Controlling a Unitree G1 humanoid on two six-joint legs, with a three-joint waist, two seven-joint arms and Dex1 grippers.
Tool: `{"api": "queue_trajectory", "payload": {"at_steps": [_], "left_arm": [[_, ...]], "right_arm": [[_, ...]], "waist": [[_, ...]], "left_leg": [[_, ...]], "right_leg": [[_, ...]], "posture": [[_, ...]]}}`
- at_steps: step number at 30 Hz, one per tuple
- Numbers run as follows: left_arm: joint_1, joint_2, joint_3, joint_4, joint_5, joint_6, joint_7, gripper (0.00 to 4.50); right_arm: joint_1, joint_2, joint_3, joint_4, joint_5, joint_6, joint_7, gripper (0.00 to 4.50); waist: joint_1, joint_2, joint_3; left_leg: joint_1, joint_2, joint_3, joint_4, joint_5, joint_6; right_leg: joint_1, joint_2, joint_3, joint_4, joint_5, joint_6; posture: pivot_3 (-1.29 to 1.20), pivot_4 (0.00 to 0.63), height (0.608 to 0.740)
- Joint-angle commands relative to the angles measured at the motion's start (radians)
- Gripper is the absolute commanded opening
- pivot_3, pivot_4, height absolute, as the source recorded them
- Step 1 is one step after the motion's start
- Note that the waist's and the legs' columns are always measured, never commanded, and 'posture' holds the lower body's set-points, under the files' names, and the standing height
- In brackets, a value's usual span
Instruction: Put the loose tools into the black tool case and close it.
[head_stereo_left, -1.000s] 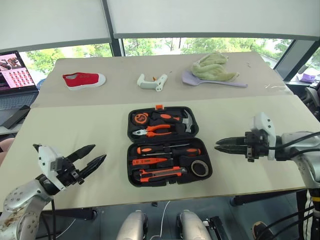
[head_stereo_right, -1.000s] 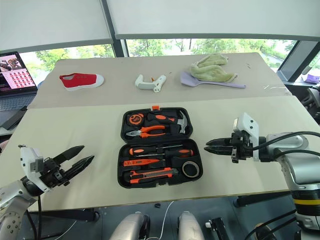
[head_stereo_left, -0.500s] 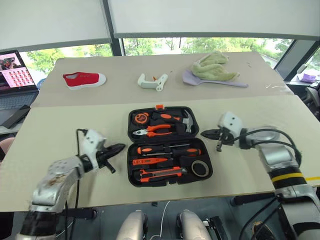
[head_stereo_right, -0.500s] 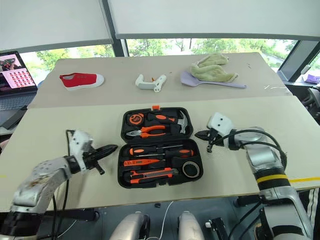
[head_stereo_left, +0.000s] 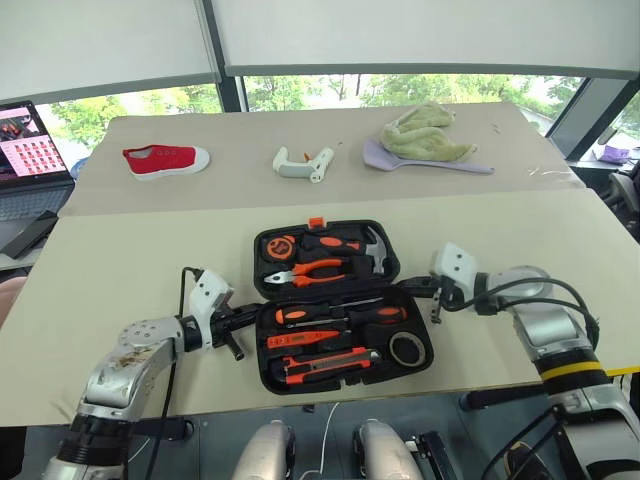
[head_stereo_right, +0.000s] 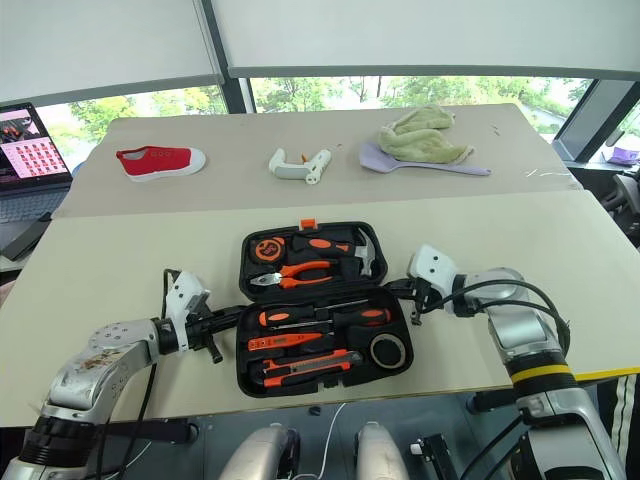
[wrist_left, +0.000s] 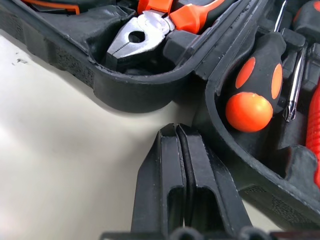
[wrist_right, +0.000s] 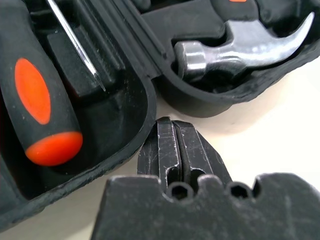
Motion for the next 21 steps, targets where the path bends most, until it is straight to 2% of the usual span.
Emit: {"api": "queue_trajectory", "payload": {"at_steps": [1,3,5,7,11,12,15,21], "left_arm": [[0.002,0.034,0.122,-0.045,-0.052,0.024,0.018,0.34],[-0.002,0.092,0.164,-0.077,-0.100,0.185,0.036,0.78],[-0.025,0.131,0.211,-0.100,-0.175,0.340,0.061,1.49],[-0.085,0.124,0.259,-0.099,-0.259,0.452,0.100,2.31],[-0.179,0.159,0.204,-0.047,-0.247,0.616,0.157,3.77],[-0.221,0.122,0.201,-0.029,-0.250,0.651,0.201,4.05],[-0.313,0.027,0.183,0.000,-0.264,0.716,0.279,4.05],[-0.380,-0.041,0.153,0.043,-0.237,0.727,0.325,4.05]], "right_arm": [[-0.021,-0.054,-0.083,-0.118,0.101,0.295,-0.008,0.29],[-0.052,-0.084,-0.100,-0.170,0.150,0.466,0.001,0.78],[-0.098,-0.103,-0.112,-0.199,0.194,0.610,-0.003,1.40],[-0.170,-0.116,-0.097,-0.200,0.210,0.780,-0.026,2.19],[-0.295,-0.106,-0.038,-0.152,0.209,0.958,-0.054,3.58],[-0.338,-0.082,-0.028,-0.113,0.204,0.983,-0.073,3.86],[-0.434,-0.024,-0.001,-0.016,0.179,1.014,-0.123,3.86],[-0.490,0.014,0.077,0.082,0.142,0.986,-0.132,3.86]], "waist": [[0.000,0.000,0.000],[0.000,0.000,0.000],[0.000,0.000,0.000],[-0.002,0.000,0.001],[0.000,-0.001,0.001],[-0.001,-0.001,0.001],[0.001,-0.002,0.002],[0.000,-0.003,0.002]], "left_leg": [[0.000,0.000,0.000,0.000,0.000,0.000],[0.000,0.001,0.000,0.000,0.000,0.000],[0.000,0.001,0.000,0.000,0.000,0.000],[0.000,0.001,-0.001,0.000,0.000,0.000],[0.000,0.000,-0.001,0.001,0.000,0.000],[0.000,0.000,-0.001,0.001,0.000,0.000],[-0.001,-0.002,-0.001,0.001,0.000,0.000],[-0.006,-0.002,-0.002,0.003,0.000,-0.001]], "right_leg": [[0.000,0.000,0.000,0.000,0.000,0.000],[0.000,0.000,0.000,0.001,0.000,0.000],[-0.001,0.000,0.000,0.001,0.000,0.000],[-0.001,0.000,0.000,0.001,0.000,0.000],[-0.001,0.000,-0.001,0.002,0.000,0.000],[0.000,0.000,-0.001,0.002,0.000,0.000],[-0.001,-0.001,-0.001,0.002,0.000,0.000],[-0.004,0.000,-0.001,0.004,0.000,0.000]], "posture": [[0.00,0.150,0.740],[0.00,0.150,0.740],[0.00,0.150,0.740],[0.00,0.150,0.740],[0.00,0.150,0.740],[0.00,0.150,0.740],[0.00,0.150,0.740],[0.00,0.150,0.740]]}}
